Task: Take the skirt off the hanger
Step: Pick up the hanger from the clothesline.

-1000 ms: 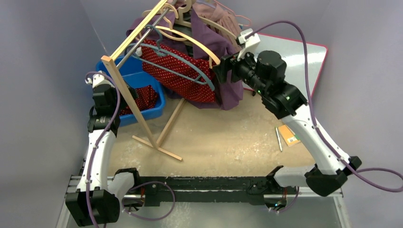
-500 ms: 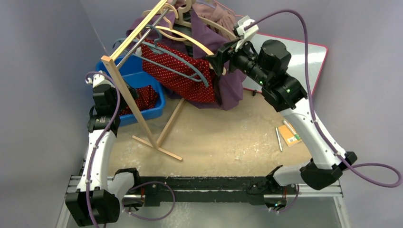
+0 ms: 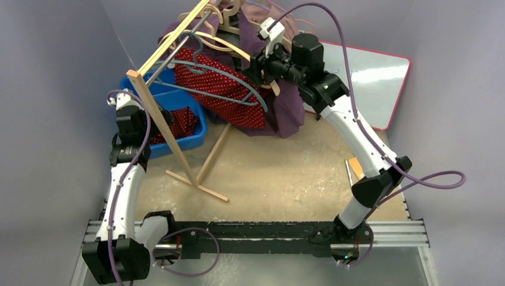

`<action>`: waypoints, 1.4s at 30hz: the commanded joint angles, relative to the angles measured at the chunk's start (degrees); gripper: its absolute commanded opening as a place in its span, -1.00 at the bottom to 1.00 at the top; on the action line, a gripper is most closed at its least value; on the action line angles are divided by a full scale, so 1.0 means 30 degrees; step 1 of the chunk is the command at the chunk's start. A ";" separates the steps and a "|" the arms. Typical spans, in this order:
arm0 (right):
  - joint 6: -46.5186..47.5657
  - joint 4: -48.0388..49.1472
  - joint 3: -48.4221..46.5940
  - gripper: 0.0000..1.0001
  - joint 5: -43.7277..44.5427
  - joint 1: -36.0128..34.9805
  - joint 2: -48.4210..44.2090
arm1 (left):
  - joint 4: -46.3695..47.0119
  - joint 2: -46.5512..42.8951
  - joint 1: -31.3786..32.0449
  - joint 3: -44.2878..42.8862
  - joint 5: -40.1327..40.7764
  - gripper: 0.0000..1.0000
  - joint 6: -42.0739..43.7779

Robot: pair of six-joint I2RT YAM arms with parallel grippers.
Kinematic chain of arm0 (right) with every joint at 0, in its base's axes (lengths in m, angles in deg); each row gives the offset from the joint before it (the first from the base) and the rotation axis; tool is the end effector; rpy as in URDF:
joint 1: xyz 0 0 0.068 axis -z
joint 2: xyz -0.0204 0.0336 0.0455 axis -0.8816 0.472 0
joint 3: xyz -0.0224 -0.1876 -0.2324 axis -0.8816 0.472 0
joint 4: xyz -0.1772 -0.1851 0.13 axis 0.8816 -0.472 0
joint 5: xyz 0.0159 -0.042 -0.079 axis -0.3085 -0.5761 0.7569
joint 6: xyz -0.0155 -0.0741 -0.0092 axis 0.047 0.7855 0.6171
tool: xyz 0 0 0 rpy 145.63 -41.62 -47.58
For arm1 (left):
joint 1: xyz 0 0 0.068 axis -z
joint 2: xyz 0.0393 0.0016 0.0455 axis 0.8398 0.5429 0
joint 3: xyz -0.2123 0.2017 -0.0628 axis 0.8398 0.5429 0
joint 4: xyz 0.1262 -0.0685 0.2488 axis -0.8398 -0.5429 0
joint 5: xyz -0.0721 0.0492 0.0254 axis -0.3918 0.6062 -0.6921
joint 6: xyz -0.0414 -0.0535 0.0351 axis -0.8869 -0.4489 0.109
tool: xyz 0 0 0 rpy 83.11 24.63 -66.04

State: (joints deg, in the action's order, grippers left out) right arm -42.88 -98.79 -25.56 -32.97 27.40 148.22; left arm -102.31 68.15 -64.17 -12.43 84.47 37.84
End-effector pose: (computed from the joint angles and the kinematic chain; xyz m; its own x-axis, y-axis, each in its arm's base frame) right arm 0.3431 0.2539 0.5398 0.0613 -0.0694 -0.9957 -0.7427 0.6633 -0.0919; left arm 0.2562 0.0354 0.3335 -0.2599 -0.5515 -0.7927 -0.3580 0.8174 -0.4514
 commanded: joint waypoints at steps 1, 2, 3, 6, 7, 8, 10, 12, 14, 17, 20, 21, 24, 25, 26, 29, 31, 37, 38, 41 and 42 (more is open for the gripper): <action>0.0601 0.0204 -0.1041 0.15 -0.1352 0.0023 -0.0469 | 0.1045 -0.0496 -0.0081 0.0144 -0.0060 0.88 -0.0249; 0.0681 0.0139 -0.0822 0.15 -0.1502 0.0023 -0.0502 | 0.1050 -0.0455 -0.0056 0.0142 -0.0057 0.88 -0.0249; 0.0749 0.0238 -0.0436 0.15 -0.1634 0.0023 -0.0671 | 0.1040 -0.0377 -0.0053 0.0141 -0.0093 0.88 -0.0260; 0.0834 0.1351 0.1279 0.15 -0.1896 0.0023 -0.1536 | 0.1076 -0.0276 -0.0053 0.0098 -0.0464 0.87 -0.0302; 0.0827 0.1711 0.1778 0.14 -0.2020 0.0009 -0.1723 | 0.1101 -0.0336 -0.0053 0.0121 -0.0503 0.87 -0.0307; 0.0786 0.1994 0.2148 0.14 -0.2168 0.0022 -0.1864 | 0.1148 -0.0358 -0.0053 0.0179 -0.0501 0.88 -0.0307; 0.0767 0.2216 0.2431 0.13 -0.2426 0.0016 -0.1838 | 0.1120 -0.0345 -0.0053 0.0151 -0.0468 0.88 -0.0321; 0.0774 0.2209 0.2233 0.11 -0.2627 0.0022 -0.1547 | 0.1094 -0.0374 -0.0053 0.0103 -0.0536 0.88 -0.0308; 0.0613 0.2195 0.1965 0.08 -0.2726 0.0023 -0.1274 | 0.1163 -0.0451 -0.0053 0.0162 -0.0463 0.88 -0.0308; 0.0353 0.2267 0.2021 -0.03 -0.2882 0.0023 -0.1146 | 0.1081 -0.0348 -0.0053 0.0107 -0.0379 0.89 -0.0264; -0.0024 0.3545 0.3452 -0.17 -0.3193 0.0023 -0.1704 | 0.1111 -0.0341 -0.0078 0.0099 -0.0432 0.89 -0.0266; -0.0174 0.4131 0.4002 -0.25 -0.3460 0.0023 -0.1982 | 0.1146 -0.0330 -0.0074 0.0132 -0.0437 0.89 -0.0277; -0.0813 0.6003 0.5300 -0.52 -0.3651 0.0023 -0.2656 | 0.1148 -0.0125 -0.0082 0.0103 -0.0536 0.89 -0.0315; -0.0964 0.6306 0.5390 -0.65 -0.3675 0.0023 -0.2728 | 0.1152 -0.0061 -0.0082 0.0063 -0.0640 0.89 -0.0316; -0.1152 0.6553 0.5379 -0.74 -0.3718 0.0023 -0.2762 | 0.1166 -0.0038 -0.0082 0.0077 -0.0708 0.88 -0.0345; -0.1749 0.7326 0.5230 -1.00 -0.3907 0.0023 -0.2858 | 0.1202 -0.0059 -0.0082 0.0134 -0.0730 0.89 -0.0366; -0.2185 0.7743 0.5030 -1.00 -0.4058 0.0023 -0.2844 | 0.1224 -0.0019 -0.0082 0.0129 -0.0772 0.89 -0.0381; -0.3926 0.8342 0.4068 -1.00 -0.4974 0.0023 -0.2336 | 0.1253 -0.0019 -0.0103 0.0152 -0.0921 0.89 -0.0409; -0.4272 0.8272 0.3771 -1.00 -0.5023 0.0023 -0.2146 | 0.1277 0.0004 -0.0099 0.0143 -0.0915 0.89 -0.0434; -0.5291 0.7803 0.2738 -1.00 -0.5059 0.0023 -0.1684 | 0.1294 0.0065 -0.0087 0.0160 -0.1045 0.89 -0.0482; -0.5585 0.7765 0.2558 -1.00 -0.5060 0.0023 -0.1665 | 0.1293 0.0065 -0.0083 0.0151 -0.1077 0.89 -0.0483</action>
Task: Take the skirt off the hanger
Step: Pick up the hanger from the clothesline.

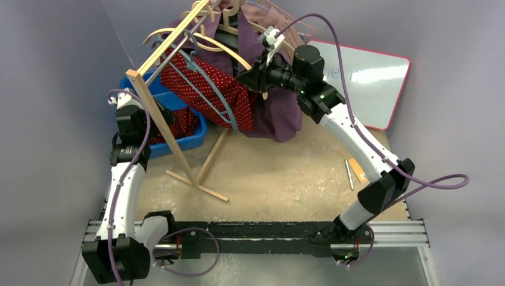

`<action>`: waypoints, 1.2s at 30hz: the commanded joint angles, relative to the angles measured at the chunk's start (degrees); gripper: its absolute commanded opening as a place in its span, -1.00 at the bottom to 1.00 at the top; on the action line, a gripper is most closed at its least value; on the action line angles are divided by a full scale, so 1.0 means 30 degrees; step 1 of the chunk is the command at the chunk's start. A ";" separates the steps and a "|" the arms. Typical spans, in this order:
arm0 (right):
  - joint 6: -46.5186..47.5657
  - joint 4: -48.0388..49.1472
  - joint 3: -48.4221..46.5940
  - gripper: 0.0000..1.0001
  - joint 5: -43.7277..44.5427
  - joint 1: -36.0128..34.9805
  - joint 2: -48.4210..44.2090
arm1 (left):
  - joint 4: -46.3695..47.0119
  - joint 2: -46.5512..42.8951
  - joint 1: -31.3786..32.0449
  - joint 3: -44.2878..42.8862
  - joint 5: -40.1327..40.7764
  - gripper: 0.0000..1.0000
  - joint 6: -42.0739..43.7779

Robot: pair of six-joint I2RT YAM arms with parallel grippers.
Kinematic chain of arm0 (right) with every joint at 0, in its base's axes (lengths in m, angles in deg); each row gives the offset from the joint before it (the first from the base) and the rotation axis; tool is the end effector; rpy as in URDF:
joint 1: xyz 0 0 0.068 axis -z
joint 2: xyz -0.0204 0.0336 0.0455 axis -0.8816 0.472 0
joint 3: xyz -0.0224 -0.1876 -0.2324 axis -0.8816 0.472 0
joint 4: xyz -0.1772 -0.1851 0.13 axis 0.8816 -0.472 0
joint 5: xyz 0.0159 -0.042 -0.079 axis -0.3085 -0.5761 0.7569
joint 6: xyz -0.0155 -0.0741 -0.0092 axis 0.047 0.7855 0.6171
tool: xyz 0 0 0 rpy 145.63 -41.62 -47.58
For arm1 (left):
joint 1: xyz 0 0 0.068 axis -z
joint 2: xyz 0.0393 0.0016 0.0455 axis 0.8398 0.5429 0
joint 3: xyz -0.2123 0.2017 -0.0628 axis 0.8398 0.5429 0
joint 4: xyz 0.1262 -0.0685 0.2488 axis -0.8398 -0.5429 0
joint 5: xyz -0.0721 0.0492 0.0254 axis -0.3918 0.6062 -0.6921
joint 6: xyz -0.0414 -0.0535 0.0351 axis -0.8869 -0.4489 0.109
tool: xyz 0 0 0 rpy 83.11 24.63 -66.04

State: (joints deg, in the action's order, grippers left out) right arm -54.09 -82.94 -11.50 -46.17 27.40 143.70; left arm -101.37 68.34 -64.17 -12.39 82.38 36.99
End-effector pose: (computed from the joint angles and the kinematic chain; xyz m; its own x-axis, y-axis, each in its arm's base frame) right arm 0.3276 0.2601 0.5135 -0.0072 0.1039 -0.9946 -0.8797 0.4722 0.0557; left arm 0.2582 0.0332 0.3344 -0.2623 -0.5652 -0.7821 -0.3281 0.8144 -0.4786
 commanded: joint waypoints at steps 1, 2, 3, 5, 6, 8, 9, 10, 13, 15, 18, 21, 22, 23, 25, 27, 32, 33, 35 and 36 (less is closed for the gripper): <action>-0.2196 0.2574 -0.2205 -1.00 -0.0593 0.0023 -0.0173 | 0.0980 -0.0041 -0.0082 0.0135 -0.0408 0.89 -0.0199; -0.2617 0.2658 -0.2265 -1.00 -0.0534 0.0023 -0.0186 | 0.0995 -0.0057 -0.0082 0.0168 -0.0411 0.89 -0.0217; -0.2970 0.2735 -0.2387 -1.00 -0.0556 0.0023 -0.0151 | 0.1022 -0.0059 -0.0082 0.0190 -0.0412 0.89 -0.0220; -0.3317 0.2573 -0.2955 -1.00 -0.0560 0.0023 0.0185 | 0.1030 -0.0007 -0.0082 0.0173 -0.0474 0.89 -0.0268; -0.3416 0.2344 -0.3319 -1.00 -0.0494 0.0023 0.0405 | 0.1049 0.0021 -0.0100 0.0147 -0.0530 0.89 -0.0285; -0.3698 0.2271 -0.3870 -1.00 -0.0365 0.0023 0.0864 | 0.1084 -0.0024 -0.0086 0.0175 -0.0635 0.89 -0.0272; -0.3910 0.2302 -0.4089 -1.00 -0.0300 0.0023 0.1083 | 0.1099 -0.0040 -0.0083 0.0184 -0.0590 0.89 -0.0219; -0.4109 0.2375 -0.4277 -1.00 -0.0266 0.0023 0.1312 | 0.1065 -0.0071 -0.0089 0.0200 -0.0507 0.89 -0.0205; -0.4723 0.2757 -0.4674 -1.00 -0.0300 0.0023 0.2006 | 0.1037 -0.0102 -0.0104 0.0173 -0.0401 0.89 -0.0153; -0.4971 0.3070 -0.4749 -1.00 -0.0271 0.0023 0.2334 | 0.1034 -0.0170 -0.0083 0.0206 -0.0386 0.89 -0.0140; -0.5304 0.3103 -0.5259 -1.00 -0.0295 0.0023 0.2957 | 0.1063 -0.0037 -0.0082 0.0228 -0.0430 0.89 -0.0135; -0.5183 0.2463 -0.6091 -1.00 -0.0280 0.0016 0.3458 | 0.1096 0.0030 -0.0082 0.0208 -0.0557 0.89 -0.0147; -0.5140 0.2333 -0.6099 -1.00 -0.0289 0.0023 0.3396 | 0.1090 0.0025 -0.0082 0.0247 -0.0511 0.89 -0.0141; -0.5175 0.2246 -0.5924 -1.00 -0.0243 0.0023 0.3116 | 0.1093 0.0051 -0.0082 0.0248 -0.0494 0.89 -0.0141; -0.5081 0.2136 -0.5508 -1.00 -0.0037 0.0023 0.2448 | 0.1085 0.0115 -0.0082 0.0235 -0.0497 0.89 -0.0140; -0.4878 0.1822 -0.5265 -1.00 0.0231 0.0023 0.1793 | 0.1115 0.0124 -0.0082 0.0230 -0.0578 0.89 -0.0157; -0.4298 0.0491 -0.5954 -1.00 0.0338 0.0009 0.1236 | 0.1176 0.0161 -0.0082 0.0254 -0.0716 0.89 -0.0206; -0.4264 0.0344 -0.6063 -1.00 0.0286 0.0022 0.1221 | 0.1195 0.0148 -0.0082 0.0260 -0.0743 0.89 -0.0212; -0.4191 0.0014 -0.6479 -1.00 -0.0081 0.0023 0.1349 | 0.1230 0.0182 -0.0082 0.0273 -0.0839 0.89 -0.0241; -0.4155 -0.0192 -0.6792 -1.00 -0.0243 0.0023 0.1517 | 0.1257 0.0198 -0.0082 0.0277 -0.0861 0.89 -0.0237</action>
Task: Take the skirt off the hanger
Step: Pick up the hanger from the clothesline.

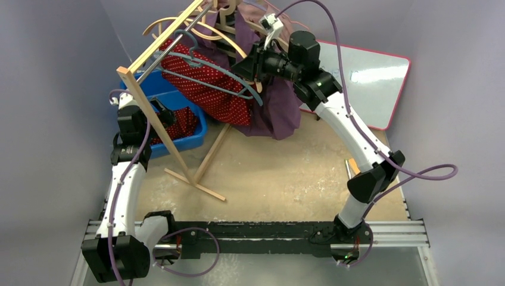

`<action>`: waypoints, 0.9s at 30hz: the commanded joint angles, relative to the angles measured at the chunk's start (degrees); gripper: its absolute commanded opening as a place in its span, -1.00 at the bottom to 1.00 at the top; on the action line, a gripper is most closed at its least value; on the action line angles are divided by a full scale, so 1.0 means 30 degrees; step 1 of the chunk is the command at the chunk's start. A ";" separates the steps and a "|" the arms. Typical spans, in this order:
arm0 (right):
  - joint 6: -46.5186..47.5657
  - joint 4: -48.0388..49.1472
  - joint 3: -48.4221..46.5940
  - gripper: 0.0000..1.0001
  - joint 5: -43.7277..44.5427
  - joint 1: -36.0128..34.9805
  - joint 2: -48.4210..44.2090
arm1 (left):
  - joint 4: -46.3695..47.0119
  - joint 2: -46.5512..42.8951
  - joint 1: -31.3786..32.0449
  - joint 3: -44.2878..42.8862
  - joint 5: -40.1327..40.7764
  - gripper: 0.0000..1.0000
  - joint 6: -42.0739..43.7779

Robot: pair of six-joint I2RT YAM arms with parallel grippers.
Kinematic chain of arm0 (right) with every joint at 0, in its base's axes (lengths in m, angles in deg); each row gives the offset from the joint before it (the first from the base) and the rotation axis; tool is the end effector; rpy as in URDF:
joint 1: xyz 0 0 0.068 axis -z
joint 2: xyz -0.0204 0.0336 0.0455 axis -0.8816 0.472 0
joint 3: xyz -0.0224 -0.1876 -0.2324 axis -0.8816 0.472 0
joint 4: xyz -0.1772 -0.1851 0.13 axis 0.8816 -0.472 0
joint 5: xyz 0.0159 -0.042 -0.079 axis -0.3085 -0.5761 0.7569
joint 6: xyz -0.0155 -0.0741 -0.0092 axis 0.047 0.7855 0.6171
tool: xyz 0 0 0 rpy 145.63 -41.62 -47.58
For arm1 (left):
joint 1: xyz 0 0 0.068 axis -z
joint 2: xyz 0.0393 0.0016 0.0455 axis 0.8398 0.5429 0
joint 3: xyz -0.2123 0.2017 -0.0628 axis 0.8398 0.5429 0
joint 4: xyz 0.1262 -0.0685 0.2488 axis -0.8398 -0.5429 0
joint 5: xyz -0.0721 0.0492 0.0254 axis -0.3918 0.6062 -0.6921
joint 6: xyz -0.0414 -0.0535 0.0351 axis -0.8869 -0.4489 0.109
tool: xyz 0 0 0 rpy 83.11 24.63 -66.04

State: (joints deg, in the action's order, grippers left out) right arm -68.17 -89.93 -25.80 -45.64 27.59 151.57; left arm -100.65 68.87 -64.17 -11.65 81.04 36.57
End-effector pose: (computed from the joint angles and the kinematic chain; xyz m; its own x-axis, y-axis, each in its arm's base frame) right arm 0.3518 0.2743 0.5377 -0.2265 0.2139 -0.9502 -0.8435 0.4448 0.3012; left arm 0.2608 0.0320 0.3286 -0.2786 -0.5736 -0.7703 -0.3167 0.8121 -0.4902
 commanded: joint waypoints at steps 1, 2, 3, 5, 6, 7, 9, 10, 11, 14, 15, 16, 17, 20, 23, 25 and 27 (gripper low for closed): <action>0.0552 0.1996 -0.2304 -1.00 -0.0646 -0.0068 -0.0971 | 0.0998 0.0058 -0.0067 0.0052 -0.0434 0.89 -0.0109; 0.0518 0.1942 -0.2500 -1.00 -0.0792 -0.0071 -0.0852 | 0.0992 0.0045 -0.0080 0.0076 -0.0436 0.89 -0.0118; 0.0477 0.1876 -0.2700 -1.00 -0.0854 -0.0112 -0.0771 | 0.1009 0.0057 -0.0082 0.0065 -0.0429 0.89 -0.0112; 0.0411 0.1660 -0.3086 -1.00 -0.0877 -0.0180 -0.0709 | 0.1013 0.0075 -0.0082 0.0091 -0.0432 0.89 -0.0119; 0.0346 0.1469 -0.3330 -1.00 -0.0869 -0.0202 -0.0666 | 0.1023 0.0080 -0.0082 0.0101 -0.0436 0.89 -0.0119; 0.0247 0.1279 -0.3628 -1.00 -0.0765 -0.0209 -0.0598 | 0.1020 0.0109 -0.0084 0.0086 -0.0447 0.89 -0.0119; 0.0035 0.0693 -0.4461 -1.00 -0.0387 -0.0211 -0.0311 | 0.1046 0.0089 -0.0082 0.0105 -0.0515 0.89 -0.0134; -0.0063 0.0340 -0.5223 -1.00 -0.0295 -0.0199 -0.0096 | 0.1049 0.0096 -0.0082 0.0087 -0.0523 0.89 -0.0147; -0.0171 -0.0137 -0.5893 -1.00 -0.0280 -0.0194 0.0221 | 0.1075 0.0090 -0.0082 0.0099 -0.0550 0.89 -0.0148; -0.0511 -0.0912 -0.7197 -1.00 -0.0422 -0.0245 0.0834 | 0.1079 0.0103 -0.0082 0.0121 -0.0551 0.89 -0.0169; -0.0655 -0.0992 -0.7352 -1.00 -0.0394 -0.0262 0.0942 | 0.1079 0.0090 -0.0082 0.0122 -0.0528 0.89 -0.0177; -0.0750 -0.1083 -0.7540 -1.00 -0.0435 -0.0276 0.1053 | 0.1079 0.0092 -0.0075 0.0118 -0.0543 0.89 -0.0163; -0.0810 -0.1135 -0.7702 -1.00 -0.0465 -0.0251 0.1144 | 0.1079 0.0089 -0.0081 0.0118 -0.0552 0.89 -0.0172; -0.1181 -0.1087 -0.8169 -1.00 -0.0692 -0.0262 0.1373 | 0.1107 0.0118 -0.0078 0.0120 -0.0618 0.89 -0.0192; -0.1785 -0.0512 -0.8122 -1.00 -0.1035 -0.0269 0.1132 | 0.1108 0.0118 -0.0082 0.0123 -0.0646 0.89 -0.0205; -0.2142 0.0003 -0.7879 -1.00 -0.0999 -0.0261 0.0794 | 0.1135 0.0094 -0.0082 0.0114 -0.0689 0.89 -0.0207; -0.2449 0.0622 -0.7476 -1.00 -0.0918 -0.0252 0.0372 | 0.1137 0.0078 -0.0082 0.0134 -0.0675 0.89 -0.0215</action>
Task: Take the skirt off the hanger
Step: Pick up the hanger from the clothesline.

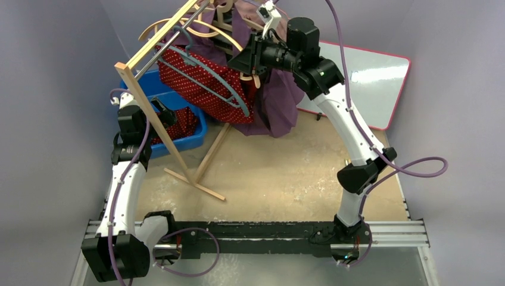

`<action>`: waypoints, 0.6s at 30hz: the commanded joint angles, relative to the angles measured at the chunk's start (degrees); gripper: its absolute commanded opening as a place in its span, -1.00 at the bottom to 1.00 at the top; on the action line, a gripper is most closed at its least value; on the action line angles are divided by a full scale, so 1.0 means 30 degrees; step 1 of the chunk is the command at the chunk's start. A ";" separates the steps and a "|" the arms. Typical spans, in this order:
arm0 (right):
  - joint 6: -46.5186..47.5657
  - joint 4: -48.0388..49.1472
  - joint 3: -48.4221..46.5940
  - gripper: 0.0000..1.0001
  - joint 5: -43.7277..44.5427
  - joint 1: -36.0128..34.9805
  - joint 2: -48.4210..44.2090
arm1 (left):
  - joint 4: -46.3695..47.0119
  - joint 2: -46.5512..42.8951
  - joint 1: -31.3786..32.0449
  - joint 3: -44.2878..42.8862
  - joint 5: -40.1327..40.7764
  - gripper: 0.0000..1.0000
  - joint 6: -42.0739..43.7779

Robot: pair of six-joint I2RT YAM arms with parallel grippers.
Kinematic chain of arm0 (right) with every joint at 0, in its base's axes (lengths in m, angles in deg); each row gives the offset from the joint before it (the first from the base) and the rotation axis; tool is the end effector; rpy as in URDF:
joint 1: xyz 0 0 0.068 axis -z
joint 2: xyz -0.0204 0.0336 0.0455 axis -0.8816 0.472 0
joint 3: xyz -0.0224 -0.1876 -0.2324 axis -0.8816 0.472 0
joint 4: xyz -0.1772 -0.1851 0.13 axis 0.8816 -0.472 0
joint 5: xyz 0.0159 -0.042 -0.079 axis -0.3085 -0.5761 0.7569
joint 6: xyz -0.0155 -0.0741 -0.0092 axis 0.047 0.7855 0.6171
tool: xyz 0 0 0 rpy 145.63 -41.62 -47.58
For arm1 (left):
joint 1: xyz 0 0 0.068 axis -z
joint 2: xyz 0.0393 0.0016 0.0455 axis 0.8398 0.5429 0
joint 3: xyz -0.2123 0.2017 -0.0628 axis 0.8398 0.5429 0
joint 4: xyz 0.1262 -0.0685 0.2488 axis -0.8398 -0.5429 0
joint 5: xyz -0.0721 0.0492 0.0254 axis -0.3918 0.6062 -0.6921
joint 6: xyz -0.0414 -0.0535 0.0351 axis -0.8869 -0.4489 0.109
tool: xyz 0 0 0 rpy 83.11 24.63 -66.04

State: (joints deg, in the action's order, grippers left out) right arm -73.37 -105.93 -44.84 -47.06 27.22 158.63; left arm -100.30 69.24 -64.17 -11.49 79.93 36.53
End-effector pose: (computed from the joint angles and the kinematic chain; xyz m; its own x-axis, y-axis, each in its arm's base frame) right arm 0.3522 0.2798 0.5699 -0.3614 0.2057 -0.9094 -0.8097 0.4145 0.4155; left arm 0.2626 0.0310 0.3266 -0.2902 -0.5755 -0.7646 -0.3036 0.8131 -0.4967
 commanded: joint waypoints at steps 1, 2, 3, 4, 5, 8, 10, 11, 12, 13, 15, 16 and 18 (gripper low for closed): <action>-0.0935 0.6224 -0.0821 -1.00 -0.0382 -0.0146 -0.2239 | 0.1021 -0.0077 -0.0082 0.0087 -0.0314 0.89 -0.0186; -0.1095 0.6496 -0.0475 -1.00 -0.0348 -0.0141 -0.2520 | 0.1021 -0.0091 -0.0082 0.0091 -0.0327 0.89 -0.0192; -0.1291 0.6797 -0.0179 -1.00 -0.0304 -0.0129 -0.2768 | 0.1021 -0.0094 -0.0082 0.0092 -0.0324 0.89 -0.0185; -0.1513 0.7084 0.0177 -1.00 -0.0152 -0.0131 -0.3022 | 0.1021 -0.0079 -0.0082 0.0099 -0.0343 0.89 -0.0199; -0.1702 0.7486 0.0785 -1.00 0.0015 -0.0124 -0.3391 | 0.1043 -0.0070 -0.0082 0.0107 -0.0378 0.89 -0.0215; -0.1910 0.8356 0.1583 -1.00 -0.0005 -0.0129 -0.3866 | 0.1050 -0.0035 -0.0082 0.0106 -0.0416 0.89 -0.0225; -0.1697 0.7904 0.0961 -1.00 -0.0287 -0.0124 -0.3462 | 0.1050 -0.0065 -0.0082 0.0108 -0.0416 0.89 -0.0251; -0.1425 0.7647 0.0484 -1.00 -0.0604 -0.0123 -0.3113 | 0.1068 -0.0087 -0.0075 0.0134 -0.0394 0.89 -0.0251; -0.1050 0.7487 0.0014 -1.00 -0.1032 -0.0138 -0.2750 | 0.1093 -0.0086 -0.0081 0.0145 -0.0373 0.89 -0.0242; -0.0593 0.7503 -0.0345 -1.00 -0.1616 -0.0125 -0.2416 | 0.1074 -0.0078 -0.0082 0.0124 -0.0360 0.89 -0.0250; 0.0119 0.7594 -0.0555 -1.00 -0.2504 -0.0133 -0.2013 | 0.1063 -0.0093 -0.0082 0.0140 -0.0387 0.89 -0.0251; 0.0465 0.7594 -0.0530 -1.00 -0.2573 -0.0124 -0.1888 | 0.1077 -0.0075 -0.0082 0.0138 -0.0347 0.89 -0.0251; 0.0994 0.7491 -0.0366 -1.00 -0.2259 -0.0131 -0.1729 | 0.1081 -0.0050 -0.0081 0.0135 -0.0337 0.89 -0.0229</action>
State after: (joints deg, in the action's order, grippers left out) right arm -76.26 -98.96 -40.64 -50.80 26.92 155.81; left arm -100.28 69.24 -64.17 -11.47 79.38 36.53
